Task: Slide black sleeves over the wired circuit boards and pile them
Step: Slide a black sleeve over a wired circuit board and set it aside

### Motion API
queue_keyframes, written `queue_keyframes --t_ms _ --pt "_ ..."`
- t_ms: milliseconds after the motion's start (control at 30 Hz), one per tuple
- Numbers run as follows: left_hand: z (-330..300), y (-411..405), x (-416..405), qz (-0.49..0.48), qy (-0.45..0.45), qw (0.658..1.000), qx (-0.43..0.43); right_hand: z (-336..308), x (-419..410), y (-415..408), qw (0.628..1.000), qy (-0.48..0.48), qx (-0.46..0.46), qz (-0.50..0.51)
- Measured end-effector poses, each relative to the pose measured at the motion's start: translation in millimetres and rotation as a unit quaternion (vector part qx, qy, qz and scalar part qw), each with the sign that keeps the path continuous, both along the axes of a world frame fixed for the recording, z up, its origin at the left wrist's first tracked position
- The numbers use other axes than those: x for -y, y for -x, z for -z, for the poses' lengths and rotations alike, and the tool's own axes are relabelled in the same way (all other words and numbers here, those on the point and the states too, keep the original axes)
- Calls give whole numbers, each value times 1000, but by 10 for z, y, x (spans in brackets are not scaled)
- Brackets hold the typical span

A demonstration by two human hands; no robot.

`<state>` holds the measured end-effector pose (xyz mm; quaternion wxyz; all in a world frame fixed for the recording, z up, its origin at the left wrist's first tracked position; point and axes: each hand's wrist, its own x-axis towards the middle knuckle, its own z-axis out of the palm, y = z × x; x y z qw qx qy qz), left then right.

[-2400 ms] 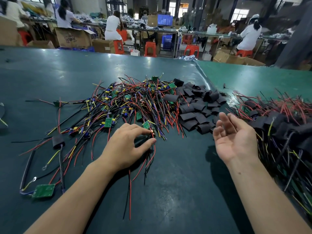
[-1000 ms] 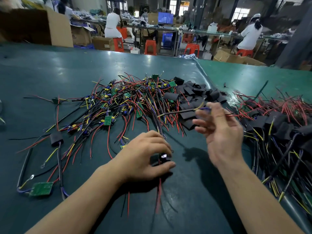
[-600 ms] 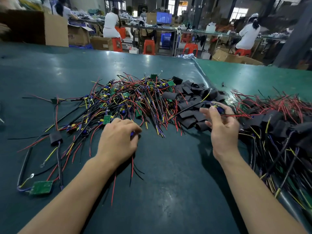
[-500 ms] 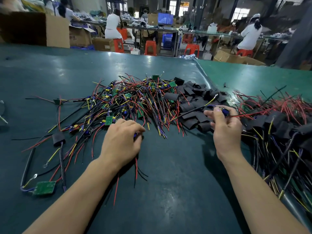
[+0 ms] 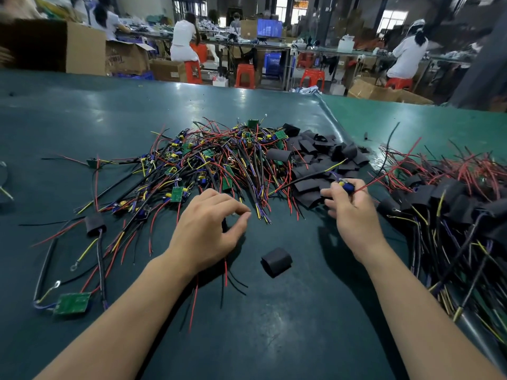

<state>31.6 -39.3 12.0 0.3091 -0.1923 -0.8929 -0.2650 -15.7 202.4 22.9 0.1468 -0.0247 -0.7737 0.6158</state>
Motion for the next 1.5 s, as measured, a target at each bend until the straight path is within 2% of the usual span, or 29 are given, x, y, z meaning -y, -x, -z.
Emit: queue_keyframes --t_ms 100,200,267,433,533,667,800,867,933,1000,1067,1133,1233,1333,1400,1433,1500 --pt "-54 -76 -68 122 -12 992 -16 -72 59 -48 996 74 -40 -17" --pt "-30 -178 -164 214 55 972 76 -203 10 -98 975 210 -77 -11" --pt "9 -178 -208 221 86 964 119 -263 -43 -114 958 278 -71 3" --pt "42 -113 -187 203 30 968 142 -322 -77 -128 940 339 -47 -3" --pt "39 -93 -148 190 30 973 129 -378 -113 -156 925 377 -39 -29" --pt "32 -50 -64 97 -43 990 90 -388 -124 -179 926 366 -24 -87" --pt "35 7 8 13 -153 988 13 -386 -37 -198 912 393 -29 -114" --pt "34 32 23 -11 -185 983 10 -394 -44 -209 903 411 24 -126" --pt "43 38 16 -1 -193 981 19 -375 -35 -223 913 357 111 -165" --pt "55 24 -4 20 -189 981 28 -323 13 -239 936 239 169 -196" --pt "64 21 -11 33 -186 981 35 -255 72 -242 943 149 204 -214" --pt "73 31 -7 30 -187 981 36 -217 129 -244 938 129 226 -227" --pt "74 45 -1 25 -193 980 34 -182 130 -211 952 137 199 -187" --pt "75 38 0 30 -191 981 34 -173 97 -215 975 79 98 -182" --pt "80 38 9 31 -191 981 34 -208 88 -222 970 115 56 -209" --pt "80 37 11 31 -193 980 37 -240 84 -223 957 169 62 -229" --pt "79 34 12 32 -198 979 43 -285 37 -224 890 324 99 -306"
